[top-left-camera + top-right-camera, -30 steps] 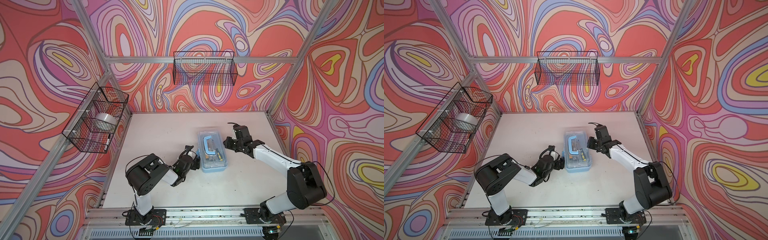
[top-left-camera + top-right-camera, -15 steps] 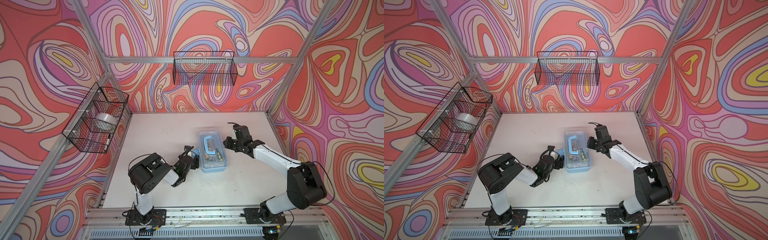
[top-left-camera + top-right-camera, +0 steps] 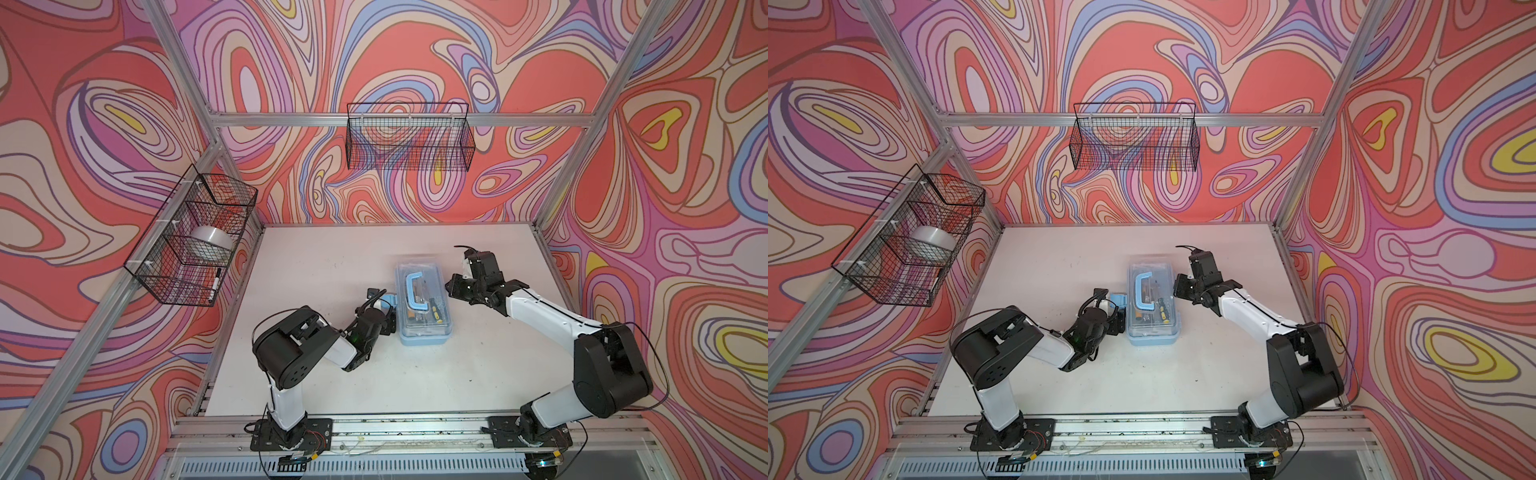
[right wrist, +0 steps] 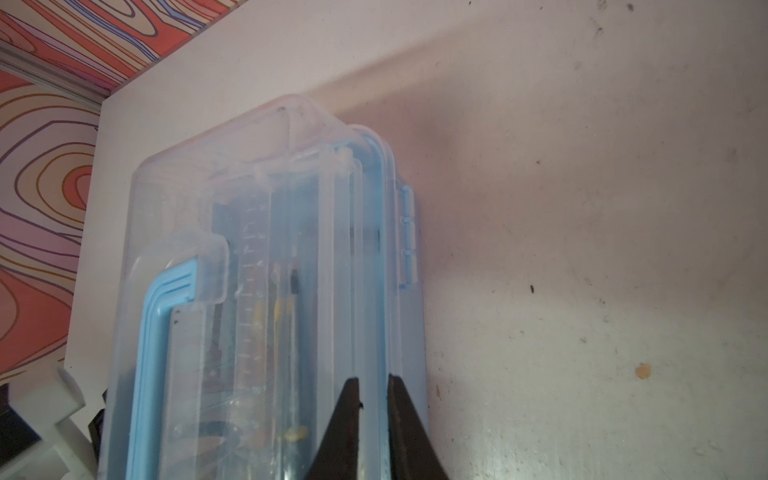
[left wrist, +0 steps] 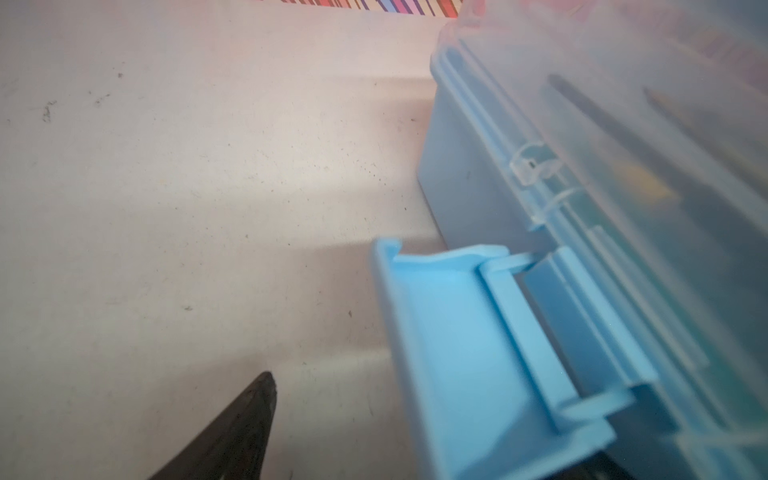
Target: Pack the tool kit
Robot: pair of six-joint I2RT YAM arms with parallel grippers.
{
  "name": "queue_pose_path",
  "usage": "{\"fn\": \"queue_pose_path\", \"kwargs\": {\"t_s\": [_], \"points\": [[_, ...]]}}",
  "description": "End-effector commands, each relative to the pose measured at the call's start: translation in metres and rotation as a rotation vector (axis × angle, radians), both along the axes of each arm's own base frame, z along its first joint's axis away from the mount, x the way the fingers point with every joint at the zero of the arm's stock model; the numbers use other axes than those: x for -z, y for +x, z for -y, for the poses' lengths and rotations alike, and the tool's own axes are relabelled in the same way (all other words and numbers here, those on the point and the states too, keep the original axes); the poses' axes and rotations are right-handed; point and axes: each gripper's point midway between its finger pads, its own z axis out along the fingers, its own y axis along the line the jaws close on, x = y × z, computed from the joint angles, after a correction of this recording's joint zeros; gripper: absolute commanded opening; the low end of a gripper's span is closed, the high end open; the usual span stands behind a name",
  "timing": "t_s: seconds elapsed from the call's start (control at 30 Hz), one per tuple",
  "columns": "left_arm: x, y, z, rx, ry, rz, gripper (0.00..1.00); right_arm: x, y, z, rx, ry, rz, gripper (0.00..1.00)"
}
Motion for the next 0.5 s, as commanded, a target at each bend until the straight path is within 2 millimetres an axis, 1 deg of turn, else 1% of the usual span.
{"fn": "queue_pose_path", "kwargs": {"t_s": [0.0, 0.17, 0.3, 0.33, 0.47], "points": [[-0.021, 0.008, -0.006, -0.035, 0.001, 0.057, 0.84, 0.0, 0.0, -0.012, -0.047, 0.011, 0.001, 0.15], [-0.027, 0.008, -0.009, -0.04, 0.003, 0.063, 0.85, 0.001, 0.0, -0.013, -0.052, 0.011, -0.002, 0.15], [-0.037, 0.011, -0.011, -0.049, -0.011, 0.081, 0.84, 0.0, 0.001, -0.013, -0.052, 0.014, -0.001, 0.15], [-0.029, 0.004, -0.018, -0.049, 0.004, 0.061, 0.85, 0.0, 0.001, -0.014, -0.054, 0.013, -0.001, 0.15], [-0.032, 0.004, -0.019, -0.051, -0.011, 0.055, 0.84, 0.0, 0.001, -0.014, -0.054, 0.011, -0.004, 0.15]]}}
